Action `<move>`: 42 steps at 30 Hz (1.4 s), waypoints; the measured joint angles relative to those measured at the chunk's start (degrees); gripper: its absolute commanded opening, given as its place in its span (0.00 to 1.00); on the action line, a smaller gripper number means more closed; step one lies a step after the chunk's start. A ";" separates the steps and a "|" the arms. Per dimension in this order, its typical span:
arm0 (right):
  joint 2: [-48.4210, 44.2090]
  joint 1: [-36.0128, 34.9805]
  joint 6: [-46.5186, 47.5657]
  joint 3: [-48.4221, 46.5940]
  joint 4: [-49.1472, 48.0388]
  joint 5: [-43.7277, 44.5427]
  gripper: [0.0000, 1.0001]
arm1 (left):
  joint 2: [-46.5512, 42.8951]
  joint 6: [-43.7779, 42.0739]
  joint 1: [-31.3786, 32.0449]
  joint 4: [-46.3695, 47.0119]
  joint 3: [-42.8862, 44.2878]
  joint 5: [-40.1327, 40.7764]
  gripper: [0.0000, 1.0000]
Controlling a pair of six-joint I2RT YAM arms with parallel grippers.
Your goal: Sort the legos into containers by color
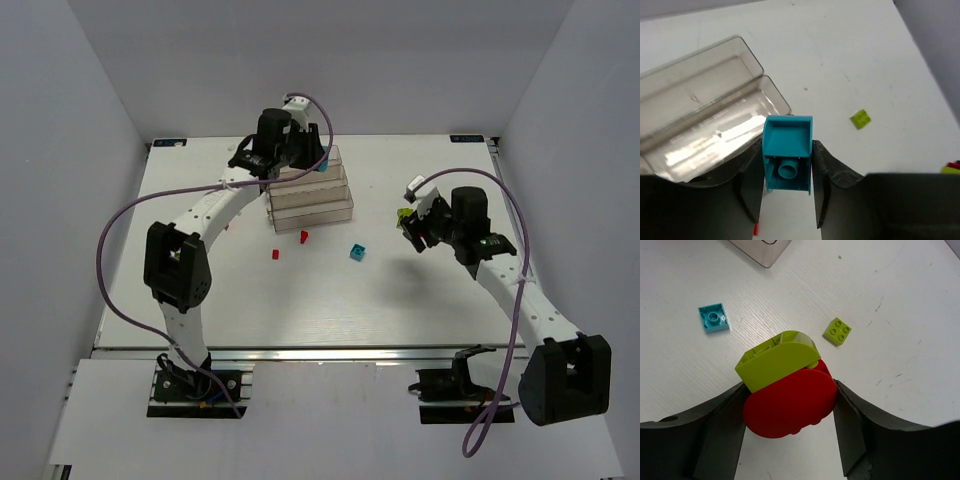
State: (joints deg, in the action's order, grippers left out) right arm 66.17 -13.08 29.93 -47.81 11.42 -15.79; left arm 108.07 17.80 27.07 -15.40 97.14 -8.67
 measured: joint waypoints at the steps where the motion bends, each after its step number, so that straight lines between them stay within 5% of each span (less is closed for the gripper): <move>1: -0.37 0.07 -0.02 0.20 -0.04 -0.13 0.00 | 1.22 -3.23 -0.68 -0.11 1.88 -1.03 0.00; 14: -4.15 1.09 -0.11 0.85 -0.04 -2.67 0.00 | 16.81 -40.41 -5.92 -0.85 11.98 -9.35 0.00; 28: -5.27 1.44 -0.63 1.70 -0.02 -4.15 0.00 | 23.91 -50.86 -8.26 14.71 10.34 -6.97 0.02; 30: -5.25 1.46 -0.63 1.77 0.00 -4.15 0.00 | 24.20 -51.19 -8.26 16.50 10.34 -6.91 0.10; 32: -5.07 1.49 -0.63 1.77 -0.02 -4.17 0.00 | 24.46 -51.41 -8.24 18.03 10.08 -6.91 0.31; 35: -4.79 1.49 -0.63 1.77 -0.02 -4.15 0.00 | 24.61 -51.69 -8.24 19.32 8.66 -6.60 0.79; 42: -4.57 1.51 -0.42 1.79 -0.02 -4.66 0.00 | 24.37 -50.66 -8.20 21.42 5.88 -3.21 0.98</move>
State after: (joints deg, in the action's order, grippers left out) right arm 61.60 -11.57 29.52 -46.02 11.40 -20.45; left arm 132.44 -32.86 18.87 6.02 103.02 -11.88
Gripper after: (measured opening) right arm 0.675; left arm 0.963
